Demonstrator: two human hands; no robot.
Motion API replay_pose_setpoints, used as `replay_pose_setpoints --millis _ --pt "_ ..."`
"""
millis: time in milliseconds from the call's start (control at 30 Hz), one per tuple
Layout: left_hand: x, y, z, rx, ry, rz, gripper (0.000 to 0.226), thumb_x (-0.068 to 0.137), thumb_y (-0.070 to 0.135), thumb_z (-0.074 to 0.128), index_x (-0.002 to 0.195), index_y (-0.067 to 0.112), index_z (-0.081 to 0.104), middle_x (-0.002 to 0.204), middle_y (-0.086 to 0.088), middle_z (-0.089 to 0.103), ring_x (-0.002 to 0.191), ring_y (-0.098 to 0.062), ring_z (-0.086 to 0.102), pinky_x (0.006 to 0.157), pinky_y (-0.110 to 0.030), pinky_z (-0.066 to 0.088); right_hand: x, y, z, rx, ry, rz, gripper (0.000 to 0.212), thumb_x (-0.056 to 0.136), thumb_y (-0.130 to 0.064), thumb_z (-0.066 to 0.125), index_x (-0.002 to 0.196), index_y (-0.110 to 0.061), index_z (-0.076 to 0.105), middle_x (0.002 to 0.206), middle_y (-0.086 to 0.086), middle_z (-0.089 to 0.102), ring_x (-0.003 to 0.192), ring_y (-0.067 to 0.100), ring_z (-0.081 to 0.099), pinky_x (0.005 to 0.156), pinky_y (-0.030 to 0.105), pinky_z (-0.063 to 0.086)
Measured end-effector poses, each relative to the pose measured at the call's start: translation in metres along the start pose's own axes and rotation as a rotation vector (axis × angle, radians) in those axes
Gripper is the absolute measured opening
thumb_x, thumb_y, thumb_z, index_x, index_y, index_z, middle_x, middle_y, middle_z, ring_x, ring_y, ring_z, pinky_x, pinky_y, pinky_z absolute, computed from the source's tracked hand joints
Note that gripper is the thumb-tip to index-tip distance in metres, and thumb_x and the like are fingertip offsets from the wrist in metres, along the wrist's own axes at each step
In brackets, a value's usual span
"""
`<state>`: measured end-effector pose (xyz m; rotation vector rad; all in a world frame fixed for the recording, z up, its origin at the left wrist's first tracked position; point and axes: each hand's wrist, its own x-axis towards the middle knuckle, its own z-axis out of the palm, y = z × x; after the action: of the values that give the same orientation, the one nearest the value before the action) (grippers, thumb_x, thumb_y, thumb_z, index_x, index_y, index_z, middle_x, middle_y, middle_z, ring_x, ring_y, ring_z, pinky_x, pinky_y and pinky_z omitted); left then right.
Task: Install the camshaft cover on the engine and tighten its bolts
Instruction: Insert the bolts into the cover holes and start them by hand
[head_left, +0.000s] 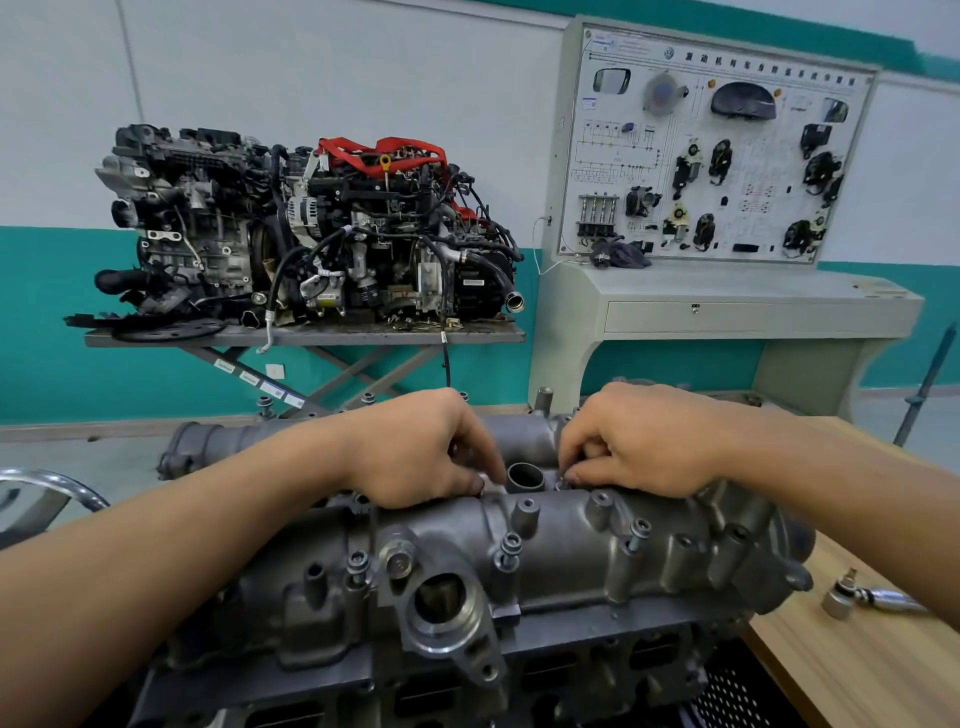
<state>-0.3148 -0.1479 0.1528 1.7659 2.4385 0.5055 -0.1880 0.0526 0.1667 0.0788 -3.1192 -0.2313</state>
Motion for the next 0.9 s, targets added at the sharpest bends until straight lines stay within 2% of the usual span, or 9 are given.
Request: replay_pose_setpoints --millis 133,200,267,367,533,600,700,800,900 --pt "0.001 0.004 -0.008 -0.133 0.203 -0.061 0.019 0.093 0.042 0.064 0.104 0.029 0.073 0.076 0.007 0.069 0.061 -0.003 0.056 0.06 -0.019 0.044 -0.001 -0.004 -0.004 -0.111 0.078 0.024 0.049 0.099 -0.054 0.044 0.067 -0.019 0.059 0.061 -0.003 0.056 0.06 0.014 0.053 0.059 0.034 0.047" --pt "0.0 0.007 -0.014 -0.378 0.271 -0.204 0.032 0.095 0.051 0.058 0.108 0.024 0.07 0.07 0.012 0.064 0.055 -0.004 0.052 0.055 -0.023 0.042 -0.001 -0.01 -0.015 0.012 0.197 -0.024 0.043 0.098 -0.049 0.049 0.074 -0.019 0.067 0.058 -0.006 0.056 0.055 0.008 0.051 0.053 0.028 0.042" --pt "-0.005 0.011 -0.022 -0.727 0.264 -0.375 0.047 0.095 0.061 0.049 0.111 0.019 0.064 0.056 0.01 0.046 0.046 -0.007 0.035 0.044 -0.021 0.027 0.003 -0.022 -0.028 0.276 0.352 -0.108 0.024 0.095 -0.041 0.061 0.084 -0.023 0.072 0.058 -0.011 0.058 0.054 0.005 0.052 0.052 0.018 0.038" --pt "-0.014 0.013 -0.031 -0.955 0.259 -0.492 0.061 0.096 0.065 0.039 0.107 0.011 0.063 0.056 0.005 0.047 0.046 -0.009 0.035 0.042 -0.022 0.025 0.017 -0.057 -0.038 0.496 0.436 -0.169 0.02 0.088 -0.042 0.07 0.098 -0.025 0.074 0.072 -0.012 0.067 0.061 0.006 0.058 0.055 0.02 0.046" --pt "-0.036 0.017 -0.034 -0.993 0.417 -0.514 0.038 0.103 0.038 0.044 0.072 0.02 0.056 0.054 0.003 0.051 0.041 -0.01 0.035 0.037 -0.02 0.025 0.047 -0.11 -0.033 0.557 0.495 -0.154 0.01 0.087 -0.029 0.072 0.085 -0.021 0.078 0.074 -0.005 0.071 0.066 0.01 0.061 0.061 0.03 0.048" --pt "-0.045 0.014 -0.034 -0.971 0.471 -0.541 0.037 0.103 0.035 0.044 0.071 0.02 0.054 0.056 0.002 0.048 0.041 -0.01 0.034 0.039 -0.021 0.025 0.055 -0.122 -0.03 0.6 0.529 -0.102 0.011 0.085 -0.025 0.071 0.076 -0.022 0.077 0.068 -0.005 0.069 0.062 0.013 0.061 0.059 0.037 0.05" --pt "-0.053 0.009 -0.034 -0.956 0.531 -0.576 0.036 0.103 0.035 0.043 0.072 0.019 0.053 0.053 0.003 0.045 0.042 -0.01 0.034 0.041 -0.022 0.025 0.064 -0.137 -0.027 0.657 0.579 -0.002 0.029 0.08 -0.021 0.072 0.054 -0.027 0.062 0.051 -0.008 0.056 0.047 0.011 0.049 0.048 0.033 0.04" --pt "-0.059 0.006 -0.036 -0.974 0.556 -0.583 0.035 0.102 0.032 0.043 0.07 0.021 0.052 0.054 0.004 0.044 0.043 -0.011 0.033 0.043 -0.023 0.024 0.07 -0.149 -0.03 0.671 0.561 0.031 0.024 0.079 -0.019 0.07 0.056 -0.023 0.062 0.058 0.001 0.06 0.054 0.023 0.057 0.049 0.037 0.047" --pt "-0.066 -0.003 -0.04 -0.993 0.508 -0.587 0.033 0.099 0.022 0.043 0.067 0.022 0.054 0.053 0.003 0.043 0.044 -0.011 0.034 0.045 -0.024 0.024 0.076 -0.154 -0.034 0.694 0.508 0.005 0.017 0.083 -0.015 0.067 0.067 -0.013 0.071 0.063 0.006 0.066 0.056 0.021 0.058 0.051 0.037 0.048"
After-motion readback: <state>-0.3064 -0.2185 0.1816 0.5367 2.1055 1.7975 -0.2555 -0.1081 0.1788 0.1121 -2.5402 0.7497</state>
